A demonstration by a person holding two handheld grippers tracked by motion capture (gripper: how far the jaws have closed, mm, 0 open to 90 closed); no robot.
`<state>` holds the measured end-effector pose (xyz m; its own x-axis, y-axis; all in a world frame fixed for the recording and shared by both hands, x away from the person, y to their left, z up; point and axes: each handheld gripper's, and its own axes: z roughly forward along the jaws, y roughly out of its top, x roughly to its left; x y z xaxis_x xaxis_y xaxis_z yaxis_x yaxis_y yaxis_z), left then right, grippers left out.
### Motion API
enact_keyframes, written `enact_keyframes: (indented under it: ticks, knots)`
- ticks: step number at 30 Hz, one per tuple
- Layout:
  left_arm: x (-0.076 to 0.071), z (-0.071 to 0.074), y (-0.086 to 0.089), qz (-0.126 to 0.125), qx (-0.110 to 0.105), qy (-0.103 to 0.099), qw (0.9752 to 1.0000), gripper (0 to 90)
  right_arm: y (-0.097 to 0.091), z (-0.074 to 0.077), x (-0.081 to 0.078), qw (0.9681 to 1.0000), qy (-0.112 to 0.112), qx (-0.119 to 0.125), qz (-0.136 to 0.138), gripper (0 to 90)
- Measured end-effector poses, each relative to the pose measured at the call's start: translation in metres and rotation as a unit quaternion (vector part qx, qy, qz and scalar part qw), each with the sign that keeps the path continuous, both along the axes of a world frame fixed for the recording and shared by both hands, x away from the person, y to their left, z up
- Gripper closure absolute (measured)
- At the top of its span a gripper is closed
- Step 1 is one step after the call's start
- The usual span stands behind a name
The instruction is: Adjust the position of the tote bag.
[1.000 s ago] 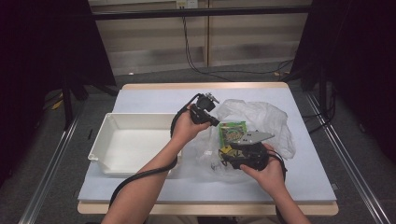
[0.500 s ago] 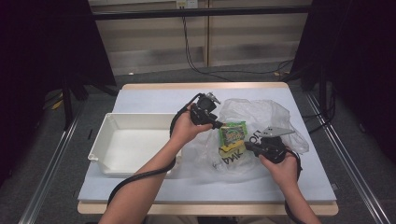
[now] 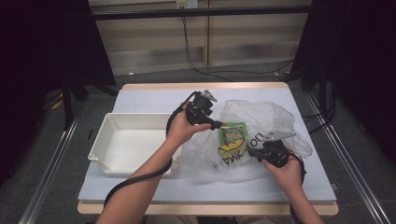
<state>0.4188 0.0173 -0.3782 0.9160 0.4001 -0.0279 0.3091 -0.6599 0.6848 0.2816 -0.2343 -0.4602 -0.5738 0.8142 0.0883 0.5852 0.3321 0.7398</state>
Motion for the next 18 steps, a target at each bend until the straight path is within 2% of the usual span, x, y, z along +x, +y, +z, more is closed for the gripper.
enact_keyframes:
  ticks: [5,12,13,16,17,18]
  knots:
    - [-0.003,0.014,-0.014,-0.012,-0.035,-0.008,0.9993,35.8,0.003,-0.007,-0.002,1.0,0.003,-0.002,0.008,90.0]
    - [-0.003,0.014,-0.031,-0.035,-0.043,-0.012,0.9984,43.5,0.009,-0.006,-0.001,0.9998,0.0,-0.002,0.019,90.0]
    - [-0.002,0.012,-0.033,-0.038,-0.044,-0.009,0.9983,46.8,0.01,-0.006,-0.001,0.9998,0.001,-0.002,0.021,90.0]
    - [0.001,0.006,-0.038,-0.036,-0.045,-0.002,0.9983,66.6,0.014,-0.005,-0.001,0.9997,-0.001,-0.001,0.026,84.7]
    - [0.002,0.004,-0.04,-0.038,-0.042,0.001,0.9984,66.6,0.014,-0.005,-0.001,0.9997,-0.001,-0.001,0.026,84.7]
    - [0.003,0.002,-0.042,-0.042,-0.039,0.005,0.9983,70.7,0.015,-0.004,-0.001,0.9996,-0.005,0.001,0.028,83.4]
